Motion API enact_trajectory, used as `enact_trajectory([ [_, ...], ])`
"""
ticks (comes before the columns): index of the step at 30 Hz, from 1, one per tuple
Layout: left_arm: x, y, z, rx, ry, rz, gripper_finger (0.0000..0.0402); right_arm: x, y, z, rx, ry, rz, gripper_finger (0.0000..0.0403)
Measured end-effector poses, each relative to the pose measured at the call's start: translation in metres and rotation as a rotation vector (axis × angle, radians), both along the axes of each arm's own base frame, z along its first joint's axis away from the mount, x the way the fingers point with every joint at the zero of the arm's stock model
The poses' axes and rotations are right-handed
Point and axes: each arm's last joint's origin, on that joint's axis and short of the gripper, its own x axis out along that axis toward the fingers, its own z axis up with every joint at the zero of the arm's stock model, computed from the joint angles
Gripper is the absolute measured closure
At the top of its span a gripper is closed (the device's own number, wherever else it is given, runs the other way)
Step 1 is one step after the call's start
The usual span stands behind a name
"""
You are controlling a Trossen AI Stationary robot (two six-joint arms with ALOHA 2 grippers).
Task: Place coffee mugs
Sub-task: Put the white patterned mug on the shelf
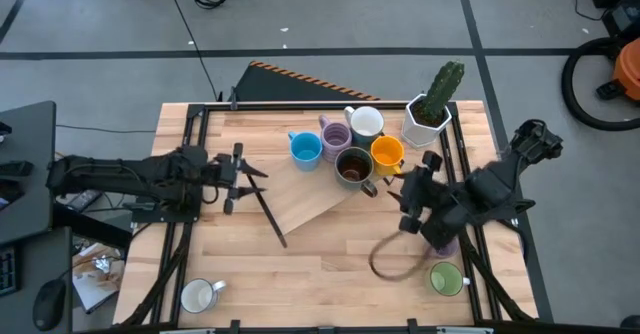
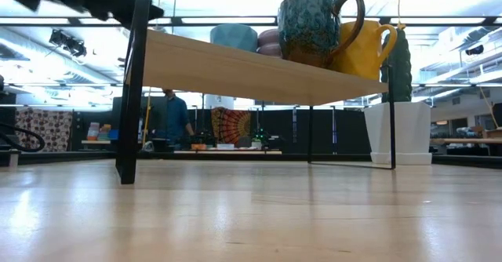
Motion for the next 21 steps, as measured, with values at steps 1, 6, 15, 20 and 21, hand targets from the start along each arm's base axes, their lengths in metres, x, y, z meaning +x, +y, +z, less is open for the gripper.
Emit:
enact_trajectory([
  [1, -0.001, -0.003, 0.004, -0.008, 0.033, 0.0, 0.023, -0.001, 0.004, -0.003, -0.054, -0.013, 0.016, 0.0208],
  [6, -0.006, -0.023, 0.034, -0.067, 0.103, -0.034, 0.023, -0.002, 0.014, -0.021, -0.24, -0.061, 0.046, 0.021],
  [15, -0.004, -0.068, 0.063, -0.245, 0.336, -0.069, 0.023, 0.002, 0.017, -0.051, -0.233, -0.037, 0.053, 0.0227],
  [20, -0.005, -0.094, 0.072, -0.395, 0.496, -0.059, 0.023, 0.011, 0.025, -0.063, -0.238, -0.065, 0.105, 0.0236],
  [21, -0.006, -0.098, 0.072, -0.434, 0.525, -0.053, 0.023, 0.013, 0.027, -0.066, -0.245, -0.073, 0.126, 0.0238],
])
